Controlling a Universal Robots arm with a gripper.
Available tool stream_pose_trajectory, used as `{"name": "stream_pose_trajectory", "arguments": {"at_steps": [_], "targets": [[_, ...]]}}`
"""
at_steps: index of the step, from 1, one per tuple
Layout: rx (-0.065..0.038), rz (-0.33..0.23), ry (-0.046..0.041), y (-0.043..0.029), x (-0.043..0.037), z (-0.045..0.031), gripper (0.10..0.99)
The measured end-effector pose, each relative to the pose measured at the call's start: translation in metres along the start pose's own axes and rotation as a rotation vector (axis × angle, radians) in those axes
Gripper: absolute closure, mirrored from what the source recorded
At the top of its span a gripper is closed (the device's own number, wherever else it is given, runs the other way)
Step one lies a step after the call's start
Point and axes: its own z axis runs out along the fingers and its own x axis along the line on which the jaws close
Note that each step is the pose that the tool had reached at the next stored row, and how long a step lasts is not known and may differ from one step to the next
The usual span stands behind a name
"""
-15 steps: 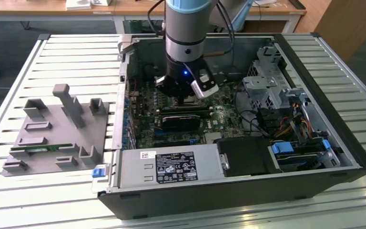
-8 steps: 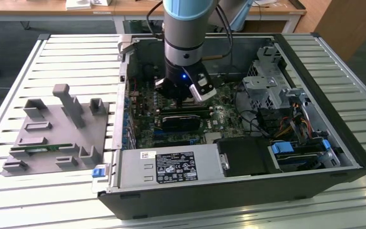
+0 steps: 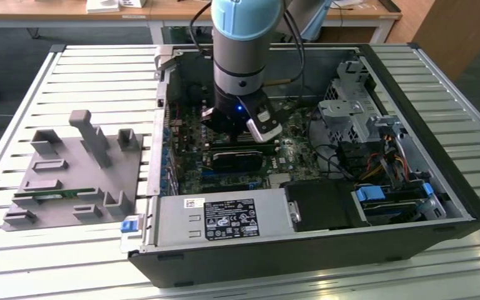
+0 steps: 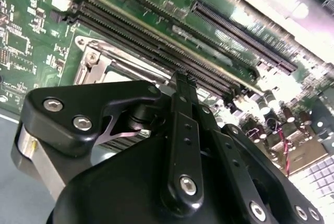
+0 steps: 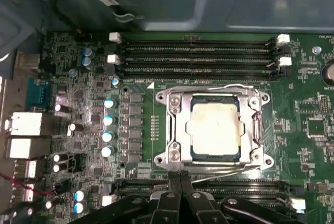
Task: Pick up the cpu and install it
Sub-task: 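Install the second cpu locking lever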
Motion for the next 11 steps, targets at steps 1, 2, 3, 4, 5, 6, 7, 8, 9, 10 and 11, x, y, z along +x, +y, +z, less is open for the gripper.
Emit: {"name": "stream_pose_trajectory", "arguments": {"at_steps": [1, 2, 3, 4, 5, 6, 7, 8, 9, 10, 11], "targets": [[-0.004, 0.000, 0.0000, -0.0017, 0.0003, -0.0001, 0.980], [-0.010, 0.000, -0.0002, -0.0028, 0.0010, -0.0001, 0.980], [-0.016, 0.000, -0.0003, -0.0033, 0.0021, -0.0001, 0.980], [-0.024, 0.000, -0.0003, -0.0038, 0.0034, -0.0001, 0.980], [-0.033, 0.000, -0.0004, -0.0042, 0.0043, 0.0002, 0.980], [-0.042, -0.001, -0.0004, -0.0043, 0.0045, 0.0006, 0.980], [-0.050, -0.001, -0.0004, -0.0044, 0.0046, 0.0013, 0.980], [-0.057, -0.001, -0.0004, -0.0045, 0.0047, 0.0021, 0.980], [-0.063, 0.000, -0.0004, -0.0047, 0.0050, 0.0031, 0.980], [-0.068, -0.001, -0.0005, -0.0049, 0.0054, 0.0041, 0.980], [-0.073, -0.001, -0.0005, -0.0051, 0.0059, 0.0051, 0.980]]}}
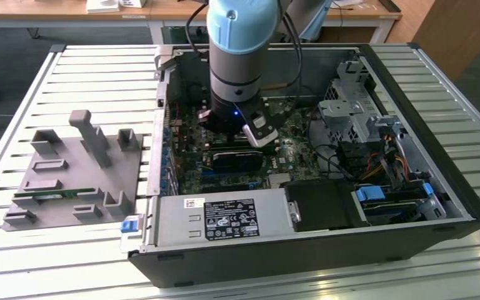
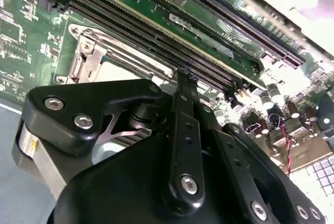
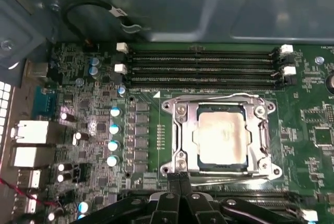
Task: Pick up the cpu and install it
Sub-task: 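Install the second cpu locking lever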
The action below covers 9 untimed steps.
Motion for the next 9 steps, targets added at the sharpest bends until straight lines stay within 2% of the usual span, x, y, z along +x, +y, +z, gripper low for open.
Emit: {"name": "stream_pose_trajectory", "arguments": {"at_steps": [5, 9], "targets": [[-0.026, 0.000, -0.0003, -0.0010, 0.0041, 0.0038, 0.980], [-0.040, -0.001, -0.0003, -0.0012, 0.0075, 0.0046, 0.980]]}}
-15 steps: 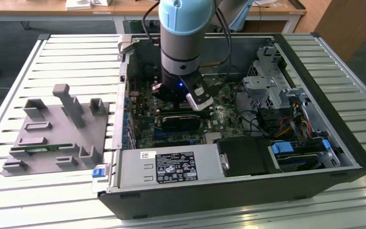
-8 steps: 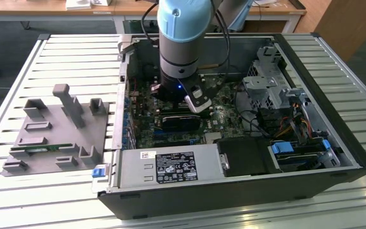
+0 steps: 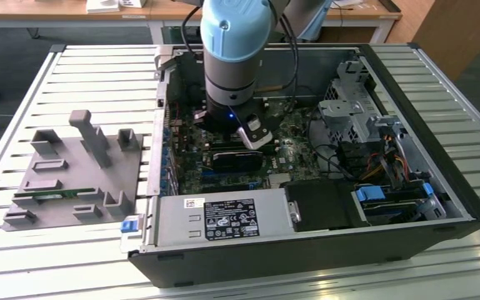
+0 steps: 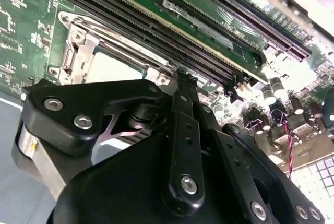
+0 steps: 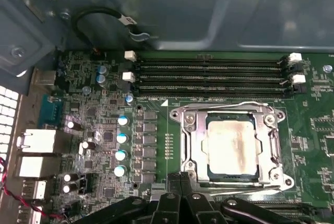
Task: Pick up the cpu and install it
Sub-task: 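Install the second cpu locking lever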
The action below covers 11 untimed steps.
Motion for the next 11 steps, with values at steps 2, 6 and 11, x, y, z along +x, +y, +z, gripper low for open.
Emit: {"name": "stream_pose_trajectory", "arguments": {"at_steps": [2, 6, 11], "targets": [[-0.005, 0.000, -0.0001, -0.0002, 0.0005, 0.0006, 0.980], [-0.014, 0.000, 0.0001, -0.0008, 0.0007, 0.0027, 0.980], [-0.023, 0.000, -0.0003, -0.0015, 0.0012, 0.0053, 0.980]]}}
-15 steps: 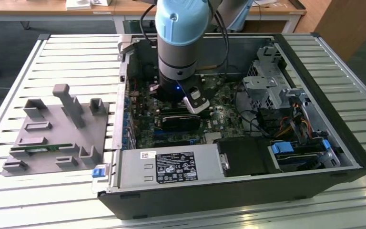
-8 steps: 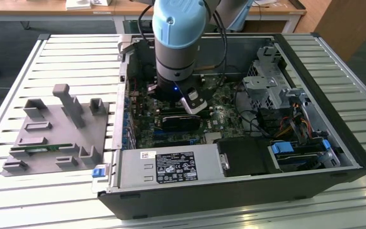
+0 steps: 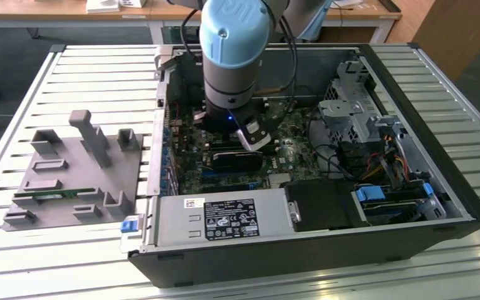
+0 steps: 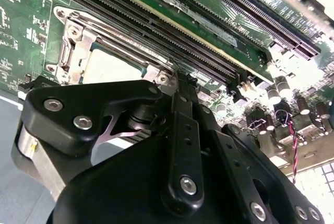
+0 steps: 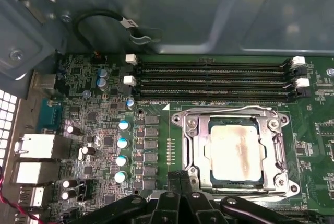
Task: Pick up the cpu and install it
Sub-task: 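Install the second cpu locking lever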
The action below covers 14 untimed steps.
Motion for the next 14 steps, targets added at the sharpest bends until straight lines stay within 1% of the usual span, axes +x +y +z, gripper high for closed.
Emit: {"name": "stream_pose_trajectory", "arguments": {"at_steps": [3, 7, 9, 14], "targets": [[-0.002, 0.000, 0.0004, -0.0004, 0.0007, 0.0012, 0.980], [-0.007, 0.000, 0.0002, -0.0004, 0.0008, 0.0005, 0.980], [-0.010, 0.000, 0.0003, 0.0004, 0.0010, -0.0021, 0.980], [-0.011, 0.000, 0.0003, 0.0037, 0.0013, -0.0126, 0.980]]}}
